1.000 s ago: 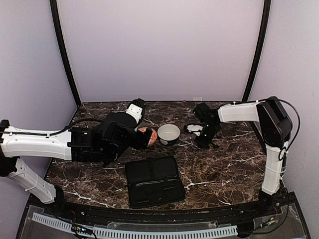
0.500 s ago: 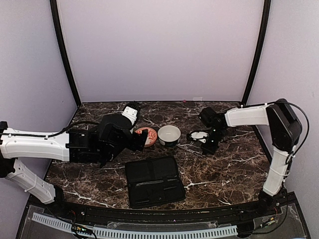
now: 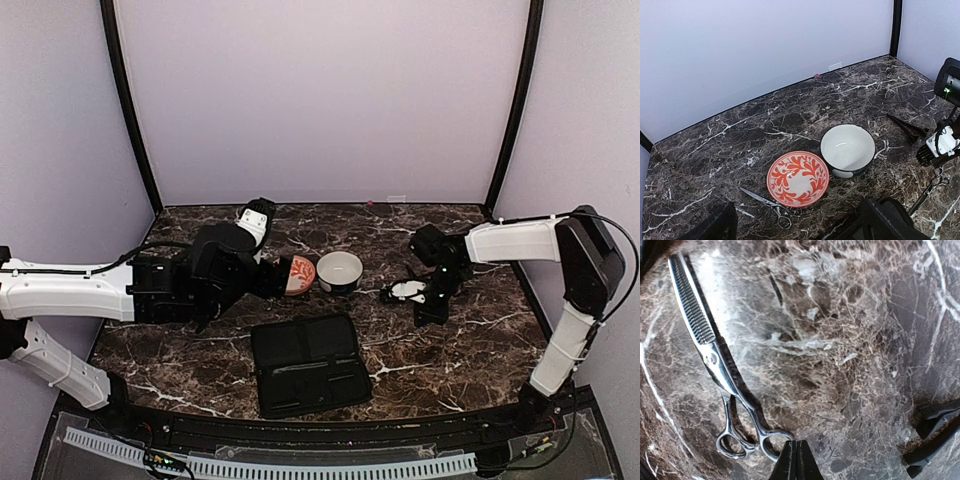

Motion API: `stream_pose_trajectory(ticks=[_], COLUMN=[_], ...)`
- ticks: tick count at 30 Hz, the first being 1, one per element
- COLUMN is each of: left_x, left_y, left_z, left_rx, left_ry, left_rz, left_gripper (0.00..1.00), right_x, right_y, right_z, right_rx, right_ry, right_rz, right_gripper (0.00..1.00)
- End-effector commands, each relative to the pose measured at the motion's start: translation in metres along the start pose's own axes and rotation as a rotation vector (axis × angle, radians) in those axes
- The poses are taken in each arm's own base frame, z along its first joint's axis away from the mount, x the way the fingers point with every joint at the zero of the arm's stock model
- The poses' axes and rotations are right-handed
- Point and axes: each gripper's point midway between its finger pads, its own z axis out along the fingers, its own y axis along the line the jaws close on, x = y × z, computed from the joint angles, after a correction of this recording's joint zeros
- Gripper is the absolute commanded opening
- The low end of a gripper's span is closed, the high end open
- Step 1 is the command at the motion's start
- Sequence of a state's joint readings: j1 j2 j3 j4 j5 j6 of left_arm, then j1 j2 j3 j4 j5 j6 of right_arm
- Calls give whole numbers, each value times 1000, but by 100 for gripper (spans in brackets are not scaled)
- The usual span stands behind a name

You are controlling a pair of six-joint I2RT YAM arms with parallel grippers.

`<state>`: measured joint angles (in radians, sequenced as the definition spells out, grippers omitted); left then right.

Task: Sort the hair-cutting tools

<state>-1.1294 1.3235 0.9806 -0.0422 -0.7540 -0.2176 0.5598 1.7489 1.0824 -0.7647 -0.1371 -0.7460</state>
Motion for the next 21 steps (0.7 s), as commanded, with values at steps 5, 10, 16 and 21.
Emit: stream_pose_trajectory(ticks=[5,10,16,21], left_x=[9,38,76,82], left_y=[2,2,12,9], left_z=[1,6,11,14], left_rx=[5,45,32,36], left_ry=[27,161,301,326], left_rz=[-25,-62,-105,-117], left_gripper=[87,87,88,87], right_x=[-12,-9,-3,3], right_y=[8,22,51,61], right_z=[-30,-36,-35,-17], right_rx=[34,6,-44,-53], right_ry=[-82,-106,-150,-131], right_rz=[-63,-51,-49,-26], right_gripper=[0,0,18,18])
